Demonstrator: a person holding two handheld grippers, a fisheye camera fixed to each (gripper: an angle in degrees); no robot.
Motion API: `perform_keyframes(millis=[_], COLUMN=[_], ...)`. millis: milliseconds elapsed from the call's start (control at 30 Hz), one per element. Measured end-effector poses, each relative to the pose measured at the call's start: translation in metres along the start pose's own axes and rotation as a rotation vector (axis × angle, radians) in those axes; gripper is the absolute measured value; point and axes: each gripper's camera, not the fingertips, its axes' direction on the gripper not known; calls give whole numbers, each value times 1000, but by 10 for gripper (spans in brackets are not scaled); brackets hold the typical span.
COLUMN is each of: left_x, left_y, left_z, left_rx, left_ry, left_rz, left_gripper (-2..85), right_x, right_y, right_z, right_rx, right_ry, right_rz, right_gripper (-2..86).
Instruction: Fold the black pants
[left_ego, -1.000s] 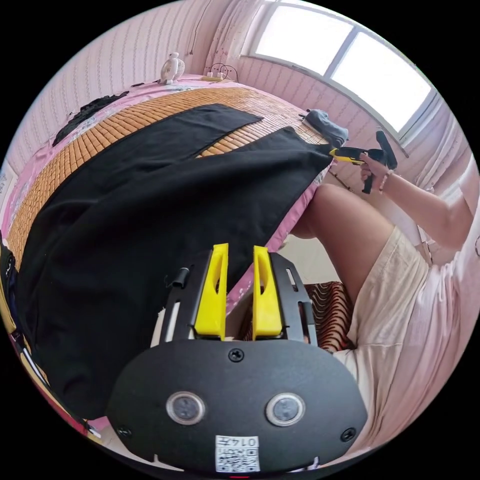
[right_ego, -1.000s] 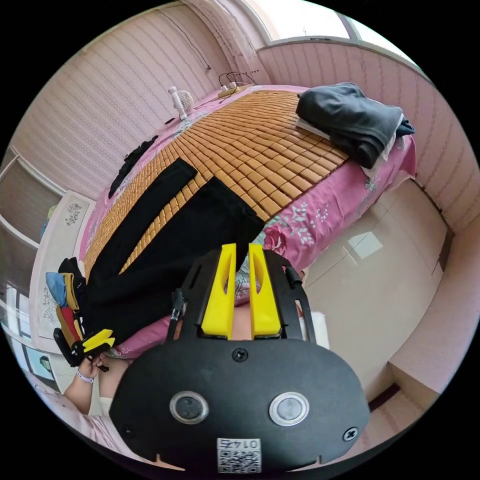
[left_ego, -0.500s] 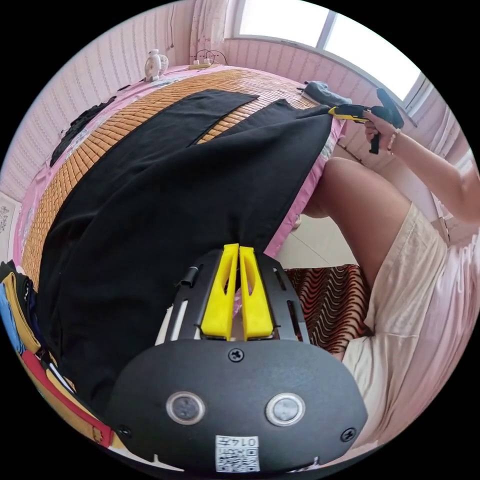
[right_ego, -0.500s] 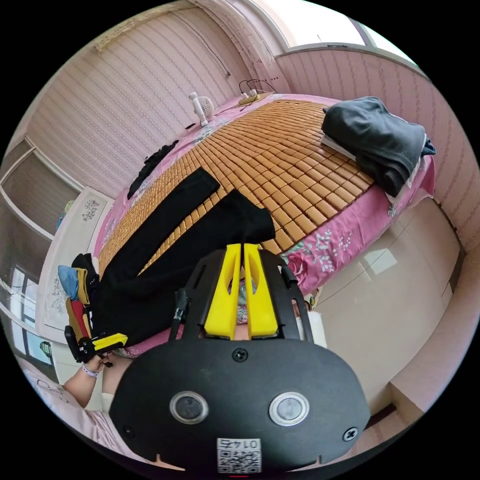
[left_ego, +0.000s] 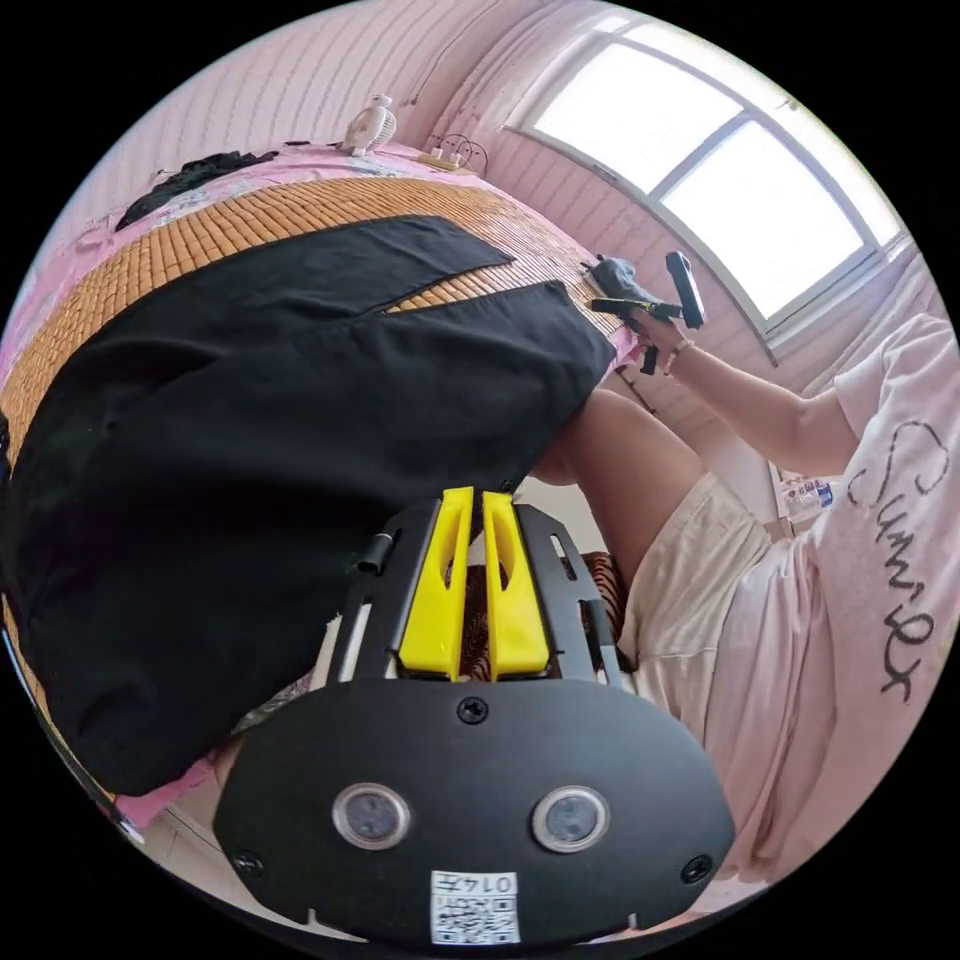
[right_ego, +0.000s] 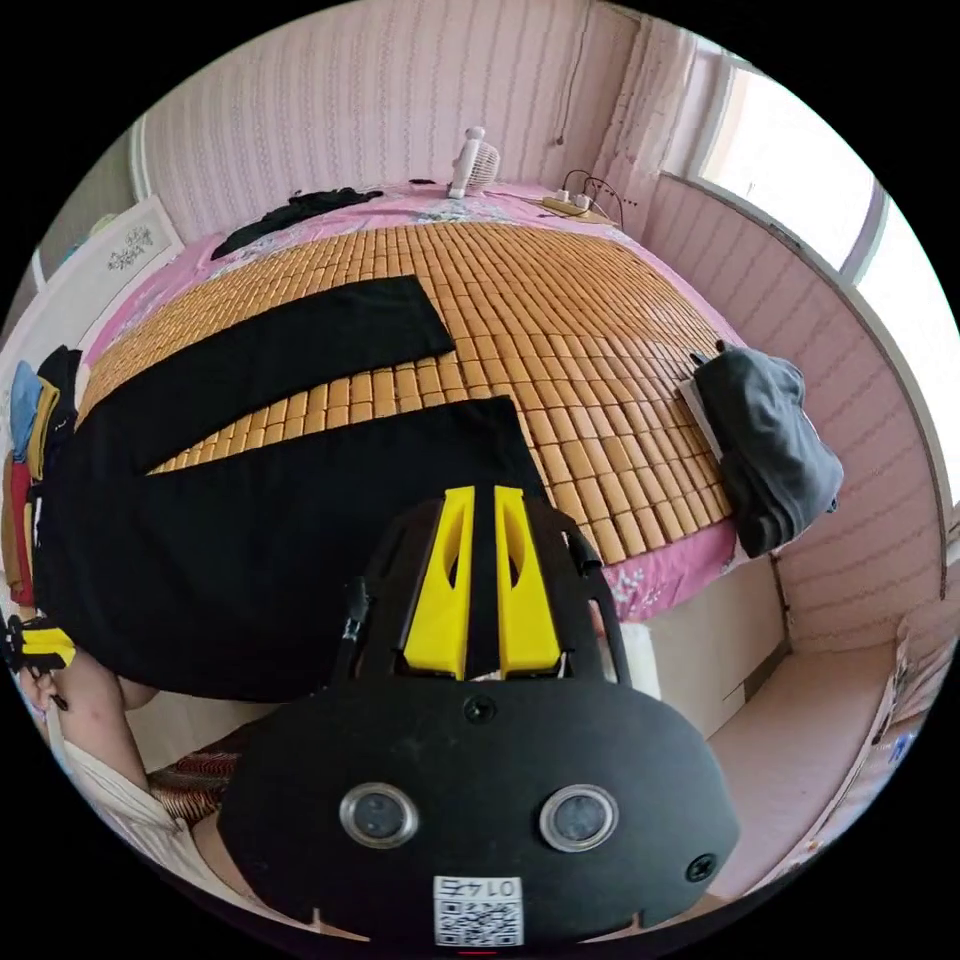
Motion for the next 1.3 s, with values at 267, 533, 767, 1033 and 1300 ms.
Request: perform_keyframes(millis=[267,533,767,1033,1300], left_x=[-86,-175,-219,-206,-219], left_y=[130,317,397,453,486], left_z=[-116,-205,-202,-234,-244], left_rx=[219,504,528,596,567], left_ry=[-391,-574,-426,-567,-501], left_rz=[-413,-1038,-1250,-1189,-1194], left_gripper=[43,104,91,-9,-10], right_x=[-45,-19,40,95,151], right_y=[-30,-33,14,101,164], right_z=[45,36,-8,-40,-34], right_rx=[-41,-86,26,12,-7], right_ry=[201,96,-105,-173,-308], right_rz=[-226,-94,234,370,682], right_gripper=[0,-4,-8,20,124])
